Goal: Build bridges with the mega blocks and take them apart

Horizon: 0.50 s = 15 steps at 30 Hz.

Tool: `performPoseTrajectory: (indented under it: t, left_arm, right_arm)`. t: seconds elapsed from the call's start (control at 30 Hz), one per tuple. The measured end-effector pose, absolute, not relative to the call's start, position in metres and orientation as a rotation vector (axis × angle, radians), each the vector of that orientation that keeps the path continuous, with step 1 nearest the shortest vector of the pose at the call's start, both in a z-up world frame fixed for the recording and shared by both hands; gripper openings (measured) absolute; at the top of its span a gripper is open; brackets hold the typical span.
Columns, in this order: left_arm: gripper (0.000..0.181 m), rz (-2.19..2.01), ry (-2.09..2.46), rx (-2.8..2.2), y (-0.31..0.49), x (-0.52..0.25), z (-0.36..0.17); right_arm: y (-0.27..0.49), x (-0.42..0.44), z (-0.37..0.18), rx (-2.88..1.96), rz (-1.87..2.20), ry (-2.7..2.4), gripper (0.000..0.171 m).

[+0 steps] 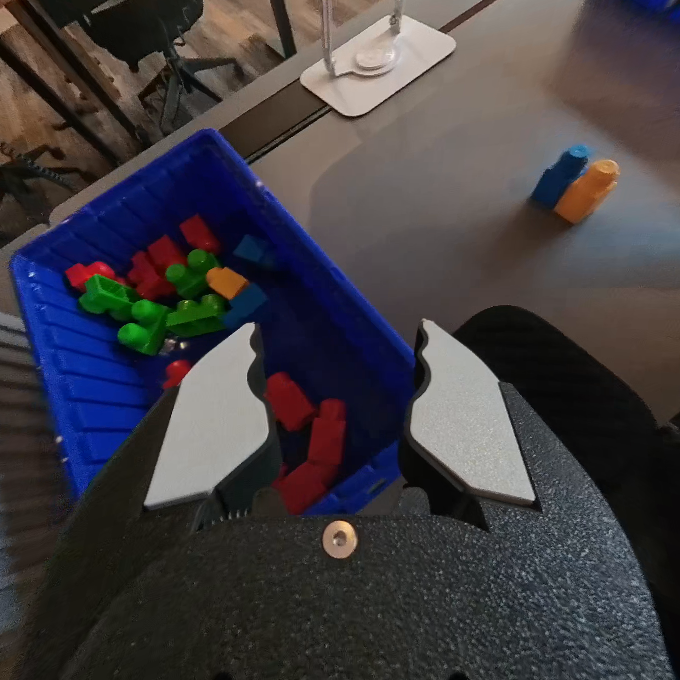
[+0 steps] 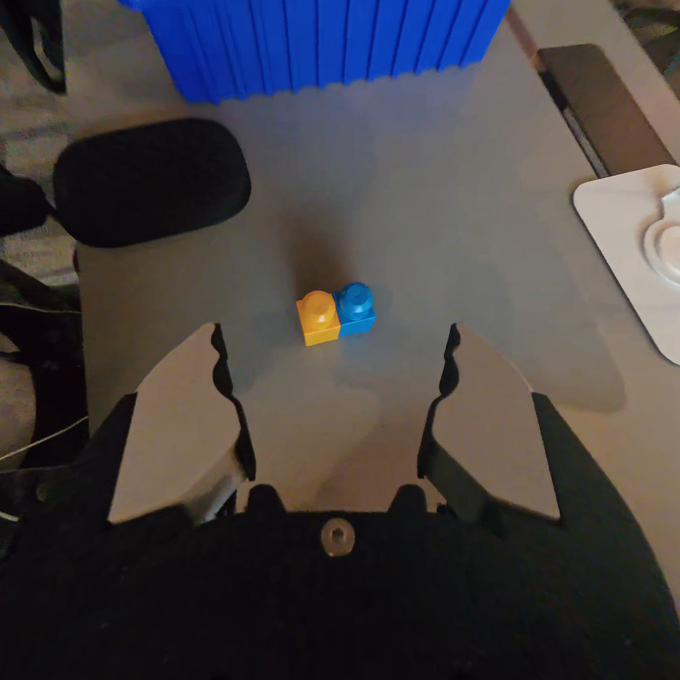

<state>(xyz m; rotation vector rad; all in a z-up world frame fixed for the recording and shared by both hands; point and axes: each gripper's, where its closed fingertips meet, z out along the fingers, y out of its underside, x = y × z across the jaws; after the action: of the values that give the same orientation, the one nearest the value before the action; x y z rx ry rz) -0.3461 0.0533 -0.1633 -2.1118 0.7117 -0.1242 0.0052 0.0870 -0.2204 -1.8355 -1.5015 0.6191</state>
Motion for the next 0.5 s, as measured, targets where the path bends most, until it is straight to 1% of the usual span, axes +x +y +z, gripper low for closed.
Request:
performPoseTrajectory:
  t: [0.17,0.33,0.5]
  left_arm:
    - [0.079,-0.203,0.644,-2.217,0.081,-0.388,-0.155]
    - [0.077,-0.281,0.566,-2.359,0.117,-0.425,-0.166]
    - [0.072,-0.69,0.37,-2.472,0.152,-0.432,-0.188]
  right_arm:
    - [0.091,0.033,-0.208,-1.814,0.685,-1.341,0.111]
    - [0.099,0.05,-0.202,-1.788,0.72,-1.244,0.108]
    - [0.105,0.056,-0.201,-1.777,0.726,-1.207,0.108]
